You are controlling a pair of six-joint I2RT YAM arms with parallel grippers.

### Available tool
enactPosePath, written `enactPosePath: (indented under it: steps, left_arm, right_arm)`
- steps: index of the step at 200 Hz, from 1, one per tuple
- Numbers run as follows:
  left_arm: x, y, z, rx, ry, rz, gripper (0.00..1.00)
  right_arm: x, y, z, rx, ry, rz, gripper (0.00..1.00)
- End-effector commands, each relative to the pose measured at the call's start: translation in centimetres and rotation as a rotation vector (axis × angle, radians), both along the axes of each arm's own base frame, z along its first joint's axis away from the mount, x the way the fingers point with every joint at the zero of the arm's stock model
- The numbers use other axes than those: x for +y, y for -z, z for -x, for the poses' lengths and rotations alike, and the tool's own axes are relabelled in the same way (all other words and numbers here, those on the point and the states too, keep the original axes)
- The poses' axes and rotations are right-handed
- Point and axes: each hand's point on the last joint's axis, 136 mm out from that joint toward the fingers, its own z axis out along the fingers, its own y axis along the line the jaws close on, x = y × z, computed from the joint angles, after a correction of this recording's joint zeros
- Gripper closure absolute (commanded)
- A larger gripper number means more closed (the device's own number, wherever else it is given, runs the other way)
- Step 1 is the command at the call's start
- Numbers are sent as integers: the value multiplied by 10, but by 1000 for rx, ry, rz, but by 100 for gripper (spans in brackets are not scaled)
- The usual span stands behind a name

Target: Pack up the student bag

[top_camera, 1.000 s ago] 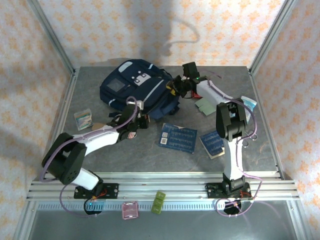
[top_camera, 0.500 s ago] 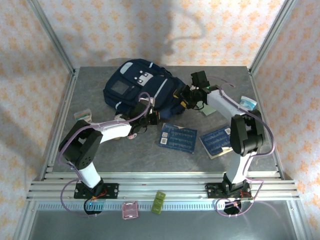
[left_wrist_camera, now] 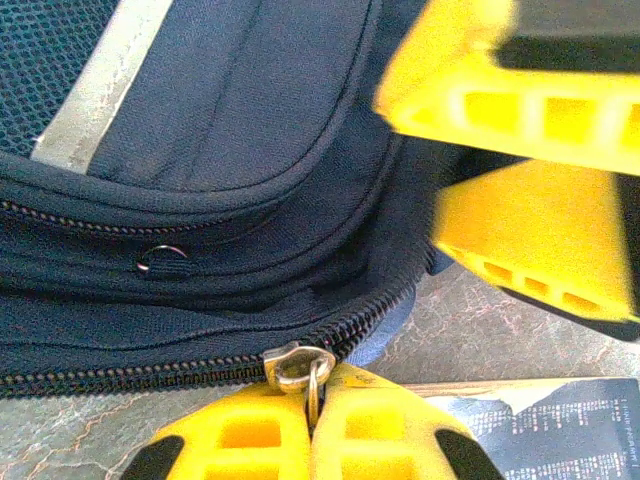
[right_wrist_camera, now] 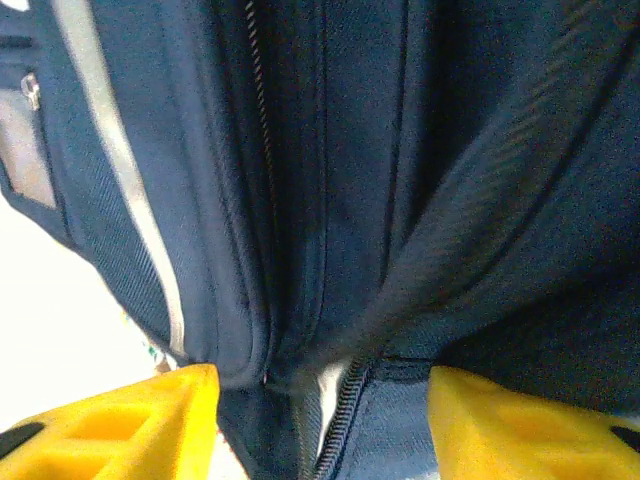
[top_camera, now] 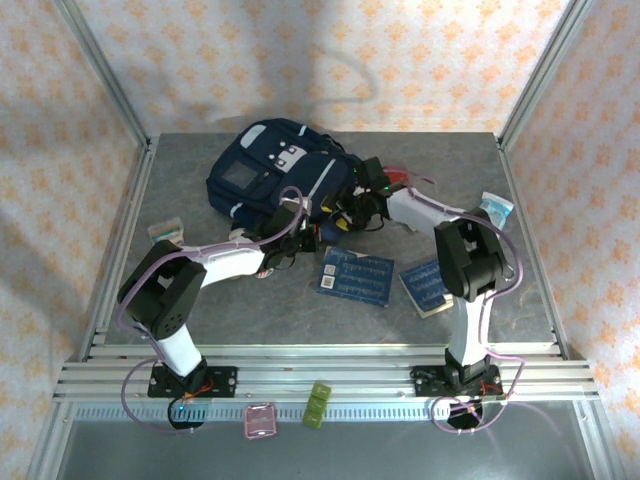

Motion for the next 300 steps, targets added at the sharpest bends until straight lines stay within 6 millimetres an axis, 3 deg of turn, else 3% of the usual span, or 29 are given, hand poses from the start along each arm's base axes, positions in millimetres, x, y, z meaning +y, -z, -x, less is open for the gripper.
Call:
enactPosePath:
  steps: [1,25,52,102,152,165,178,194,214,241,272,300]
  left_arm:
    - [-12,-35,-9,-99,27,39,100]
    - [-4,-31,-6,-96,16,9,100]
    - [20,-21,-2,-68,-24,-24,100]
    - [107,-2,1,-25,-183,-90,100]
    - [185,12,1,31,-383,-164,100]
    - [197,13,-2,37,-418,-158,100]
    - [193,9,-7,27,-405,-133,100]
    - [175,2,-14,26,-354,-60,100]
    - [153,-9,-17,-1,-297,-50,100]
    - [125,-16,-17,-13,-228,-25,100]
    - [83,-21,-16,-26,-145,2,100]
    - [57,-27,-21,-40,-115,35,100]
  right_arm:
    - [11,5,-5,24,-9,-29,60]
    - [5,9,-11,18,24,-37,100]
    - [-15,10,-17,2,75,-13,100]
    - [-59,5,-34,-47,196,25,100]
    - [-69,-7,-54,-105,250,39,100]
    - [-68,-9,-59,-116,252,35,100]
    - [-63,-12,-62,-124,238,17,100]
    - [-50,-19,-61,-131,191,-18,100]
    - [-34,-25,-49,-113,111,-11,66]
    - [-22,-38,-27,-113,25,42,37]
    - [-26,-56,-4,-81,21,57,28]
    - [-28,-52,16,-1,38,41,29]
